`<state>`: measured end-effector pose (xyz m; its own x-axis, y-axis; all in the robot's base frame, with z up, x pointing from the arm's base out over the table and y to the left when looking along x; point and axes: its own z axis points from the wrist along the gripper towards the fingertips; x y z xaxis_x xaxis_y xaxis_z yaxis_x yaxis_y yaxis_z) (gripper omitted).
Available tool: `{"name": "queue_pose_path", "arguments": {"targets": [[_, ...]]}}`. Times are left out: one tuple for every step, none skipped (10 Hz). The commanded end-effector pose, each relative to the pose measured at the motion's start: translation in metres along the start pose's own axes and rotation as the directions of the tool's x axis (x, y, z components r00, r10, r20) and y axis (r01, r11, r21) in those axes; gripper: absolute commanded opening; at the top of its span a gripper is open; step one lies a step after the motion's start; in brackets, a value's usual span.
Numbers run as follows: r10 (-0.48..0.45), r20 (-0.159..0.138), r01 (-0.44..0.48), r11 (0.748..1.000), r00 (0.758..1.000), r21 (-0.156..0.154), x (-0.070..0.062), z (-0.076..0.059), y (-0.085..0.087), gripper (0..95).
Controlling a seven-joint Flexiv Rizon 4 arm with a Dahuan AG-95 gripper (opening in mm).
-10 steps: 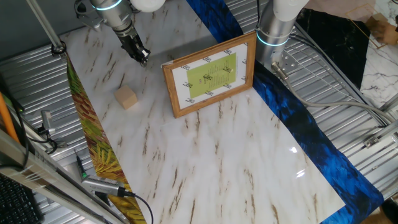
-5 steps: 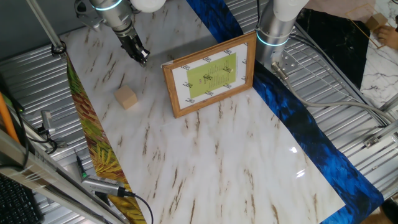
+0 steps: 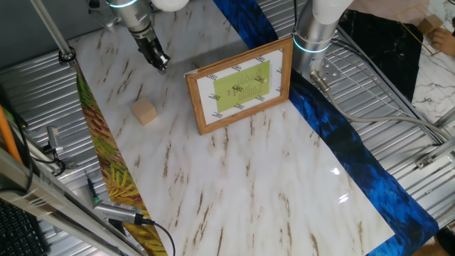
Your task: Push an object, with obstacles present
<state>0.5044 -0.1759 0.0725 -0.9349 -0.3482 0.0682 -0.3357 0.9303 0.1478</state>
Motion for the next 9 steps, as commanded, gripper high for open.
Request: {"name": "queue_pose_path", "arguments": {"targets": [[-0.005, 0.005, 0.005, 1.0, 1.0, -0.007, -0.015, 0.003, -0.013, 0.0], [-0.012, 0.008, 0.012, 1.0, 1.0, -0.01, -0.024, 0.004, -0.022, 0.0], [-0.01, 0.009, 0.01, 1.0, 1.0, -0.011, -0.03, 0.004, -0.028, 0.0], [-0.012, 0.01, 0.012, 1.0, 1.0, -0.014, -0.043, 0.004, -0.036, 0.0], [-0.007, 0.012, 0.007, 1.0, 1.0, -0.019, -0.052, 0.004, -0.04, 0.0], [-0.002, 0.014, 0.002, 1.0, 1.0, -0.023, -0.057, 0.004, -0.041, 0.0], [0.0, 0.015, 0.0, 1.0, 1.0, -0.028, -0.065, 0.004, -0.041, 0.0], [0.001, 0.015, -0.001, 0.999, 1.0, -0.034, -0.073, 0.006, -0.04, 0.0], [0.015, 0.02, -0.014, 0.999, 1.0, -0.04, -0.078, 0.009, -0.037, 0.0]]}}
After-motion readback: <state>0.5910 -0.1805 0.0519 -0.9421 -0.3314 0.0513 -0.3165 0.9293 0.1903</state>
